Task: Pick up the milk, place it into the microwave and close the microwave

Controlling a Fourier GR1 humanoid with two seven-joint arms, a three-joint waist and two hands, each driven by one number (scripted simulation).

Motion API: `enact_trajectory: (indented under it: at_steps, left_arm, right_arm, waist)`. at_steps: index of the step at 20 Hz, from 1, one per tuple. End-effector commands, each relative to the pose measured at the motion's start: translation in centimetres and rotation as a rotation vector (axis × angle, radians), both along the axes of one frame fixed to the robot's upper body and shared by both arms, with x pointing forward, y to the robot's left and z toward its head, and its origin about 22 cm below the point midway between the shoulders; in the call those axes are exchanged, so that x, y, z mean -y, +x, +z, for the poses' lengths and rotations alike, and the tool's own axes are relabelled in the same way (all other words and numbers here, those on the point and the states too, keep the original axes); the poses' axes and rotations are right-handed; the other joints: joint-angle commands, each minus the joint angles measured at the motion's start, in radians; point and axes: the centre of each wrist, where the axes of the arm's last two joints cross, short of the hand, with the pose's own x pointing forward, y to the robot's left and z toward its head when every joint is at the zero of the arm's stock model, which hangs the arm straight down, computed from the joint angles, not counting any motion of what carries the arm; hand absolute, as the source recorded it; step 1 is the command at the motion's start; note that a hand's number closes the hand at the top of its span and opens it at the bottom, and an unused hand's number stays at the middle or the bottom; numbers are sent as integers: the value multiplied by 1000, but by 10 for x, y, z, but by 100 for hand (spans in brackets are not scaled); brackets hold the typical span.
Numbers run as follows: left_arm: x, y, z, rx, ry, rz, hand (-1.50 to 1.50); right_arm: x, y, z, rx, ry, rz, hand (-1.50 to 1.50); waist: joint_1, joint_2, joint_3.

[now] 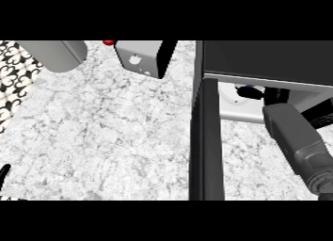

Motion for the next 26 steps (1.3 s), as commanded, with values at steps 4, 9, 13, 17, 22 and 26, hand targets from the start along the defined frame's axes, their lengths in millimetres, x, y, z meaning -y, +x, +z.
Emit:
enact_trajectory:
  at_steps: [4,9,13,17,22,26]
  left_arm:
    - [-5,16,-2,-10,12,-10,-150]
    - [-2,11,-9,-17,8,5,-150]
    - [0,18,-8,-6,4,-4,-150]
    - [5,28,-4,-10,16,-33,-150]
    - [10,33,-10,0,17,-15,-150]
    - [4,28,-10,4,-10,-29,-150]
  right_arm:
    - [-3,0,-1,-37,-83,-1,-150]
    - [-16,-1,-5,9,-78,-27,-150]
    - [-19,4,1,22,-93,12,-150]
    - [-32,9,7,-17,-77,28,-150]
    - [-37,6,1,-14,-67,49,-150]
    - [-53,7,0,-32,-55,58,-150]
  waist:
    - [-1,14,6]
    - [16,14,7]
    - [3,9,7]
    - [3,9,6]
    - [-7,7,7]
    - [-10,-1,5]
